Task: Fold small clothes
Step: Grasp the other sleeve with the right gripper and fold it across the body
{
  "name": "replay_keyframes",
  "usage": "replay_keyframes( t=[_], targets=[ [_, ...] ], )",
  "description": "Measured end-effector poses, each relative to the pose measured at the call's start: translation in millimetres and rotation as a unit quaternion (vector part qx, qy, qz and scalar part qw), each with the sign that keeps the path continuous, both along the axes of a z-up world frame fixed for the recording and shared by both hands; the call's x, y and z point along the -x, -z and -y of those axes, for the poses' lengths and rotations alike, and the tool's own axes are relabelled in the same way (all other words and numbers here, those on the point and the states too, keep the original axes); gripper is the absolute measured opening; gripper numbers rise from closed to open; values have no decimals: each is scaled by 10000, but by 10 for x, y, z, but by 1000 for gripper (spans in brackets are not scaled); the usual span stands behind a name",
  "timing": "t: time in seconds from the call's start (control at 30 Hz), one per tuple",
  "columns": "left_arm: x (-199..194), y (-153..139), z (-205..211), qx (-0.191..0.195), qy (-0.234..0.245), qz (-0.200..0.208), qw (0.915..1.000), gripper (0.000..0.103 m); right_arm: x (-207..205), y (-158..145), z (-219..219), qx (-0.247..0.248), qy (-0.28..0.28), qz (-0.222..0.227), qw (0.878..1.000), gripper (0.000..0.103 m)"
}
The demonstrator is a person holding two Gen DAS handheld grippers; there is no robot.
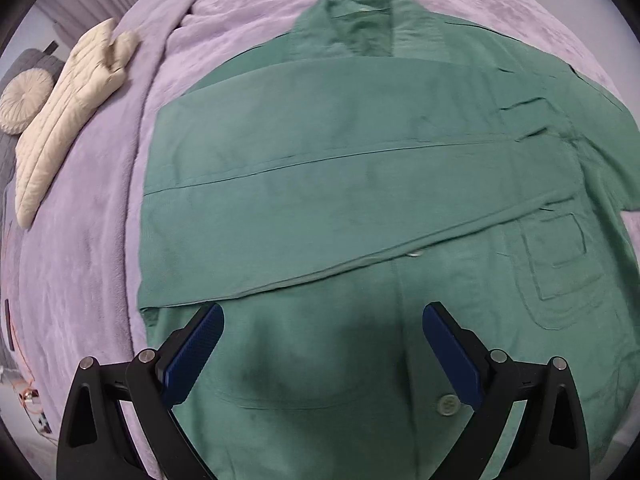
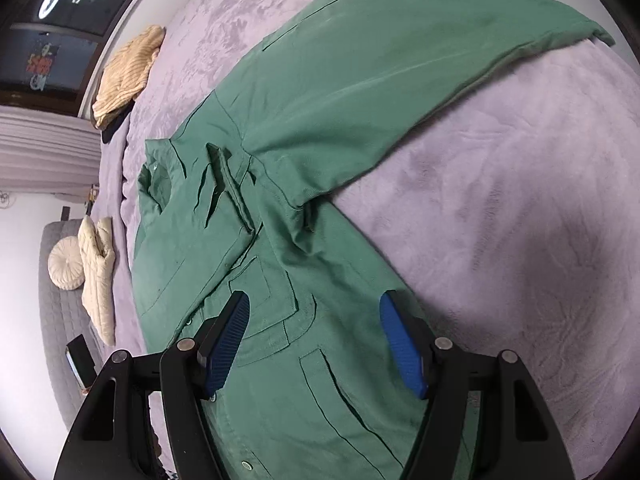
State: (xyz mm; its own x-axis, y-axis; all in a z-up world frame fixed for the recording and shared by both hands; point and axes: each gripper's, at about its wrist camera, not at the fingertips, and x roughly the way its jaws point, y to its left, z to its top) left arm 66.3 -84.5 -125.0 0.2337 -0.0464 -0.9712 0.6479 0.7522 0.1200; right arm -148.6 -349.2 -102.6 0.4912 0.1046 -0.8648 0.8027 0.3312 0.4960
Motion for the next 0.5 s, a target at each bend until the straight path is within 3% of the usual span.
replay_keyframes(
  t=[0.07,0.27,0.5],
  targets=[
    [146,-29,187,50,227,-54,9997,100,120,-30,75,41,166,1,9999,80],
    [479,-75,672,146,673,-235,9974,100,539,-85,489,-8,876,234,9959,80],
    [689,-73,1041,148,880,-302,9956,100,965,-90,1079,-15,1674,515,9845,80]
  ],
)
